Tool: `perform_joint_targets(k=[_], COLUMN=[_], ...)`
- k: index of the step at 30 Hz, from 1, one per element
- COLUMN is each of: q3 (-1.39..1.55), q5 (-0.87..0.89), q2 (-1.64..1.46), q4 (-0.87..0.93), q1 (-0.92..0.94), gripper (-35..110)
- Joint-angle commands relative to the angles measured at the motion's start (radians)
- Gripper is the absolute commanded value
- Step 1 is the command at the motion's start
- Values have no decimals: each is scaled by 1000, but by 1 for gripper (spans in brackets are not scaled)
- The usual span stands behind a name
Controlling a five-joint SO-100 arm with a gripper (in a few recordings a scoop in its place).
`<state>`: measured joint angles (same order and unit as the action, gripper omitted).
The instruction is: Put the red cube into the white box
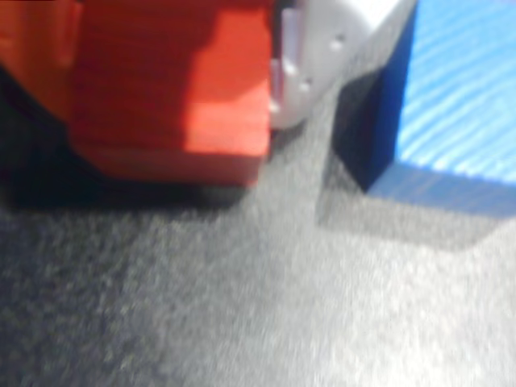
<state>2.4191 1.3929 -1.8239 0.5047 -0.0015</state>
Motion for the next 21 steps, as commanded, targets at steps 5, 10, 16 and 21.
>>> perform_joint_targets(k=[5, 10, 16, 21], q3=[2, -46, -242, -322], q5=[12, 46, 141, 331], q2=[-20, -121, -278, -426], q4=[-11, 149, 546, 767], q1=[-6, 29, 127, 224], gripper=[0, 0, 0, 0])
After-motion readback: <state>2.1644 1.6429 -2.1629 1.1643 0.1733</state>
